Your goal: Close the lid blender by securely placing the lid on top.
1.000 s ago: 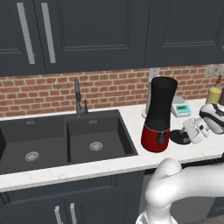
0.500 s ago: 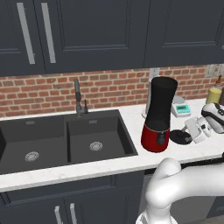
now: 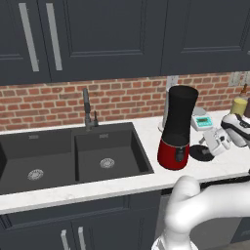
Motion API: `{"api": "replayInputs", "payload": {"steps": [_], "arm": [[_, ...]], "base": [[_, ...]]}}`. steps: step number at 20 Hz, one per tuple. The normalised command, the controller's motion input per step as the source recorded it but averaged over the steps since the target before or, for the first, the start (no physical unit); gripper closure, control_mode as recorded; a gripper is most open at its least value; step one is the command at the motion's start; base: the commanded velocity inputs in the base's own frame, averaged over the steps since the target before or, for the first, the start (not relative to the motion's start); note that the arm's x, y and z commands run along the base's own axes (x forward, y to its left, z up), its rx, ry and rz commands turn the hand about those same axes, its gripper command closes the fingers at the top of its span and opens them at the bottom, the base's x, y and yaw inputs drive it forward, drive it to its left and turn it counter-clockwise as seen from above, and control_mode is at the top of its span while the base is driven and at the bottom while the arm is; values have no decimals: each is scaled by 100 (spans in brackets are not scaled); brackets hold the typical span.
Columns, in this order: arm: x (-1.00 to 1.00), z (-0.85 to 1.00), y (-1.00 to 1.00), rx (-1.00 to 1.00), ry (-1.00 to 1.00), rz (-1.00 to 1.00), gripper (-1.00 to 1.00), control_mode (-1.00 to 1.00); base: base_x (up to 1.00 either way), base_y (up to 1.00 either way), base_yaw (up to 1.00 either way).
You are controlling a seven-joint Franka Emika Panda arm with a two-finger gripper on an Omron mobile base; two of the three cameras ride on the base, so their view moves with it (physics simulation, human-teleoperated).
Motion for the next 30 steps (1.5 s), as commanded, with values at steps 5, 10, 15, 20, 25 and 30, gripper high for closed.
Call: {"api": "replayInputs", "payload": {"steps": [5, 10, 15, 20, 25, 30], "arm": [[27, -11, -1, 1, 0, 0, -100, -100], [5, -28, -13, 0, 0, 0, -100, -100], [0, -40, -7, 0, 0, 0, -100, -100], [-24, -50, -7, 0, 0, 0, -100, -100], [-50, -52, -17, 0, 0, 0, -100, -100], [-42, -56, -12, 0, 0, 0, -100, -100]], "base": [[0, 0, 0], [0, 0, 0], [0, 0, 0], [0, 0, 0], [0, 0, 0], [0, 0, 0]]}}
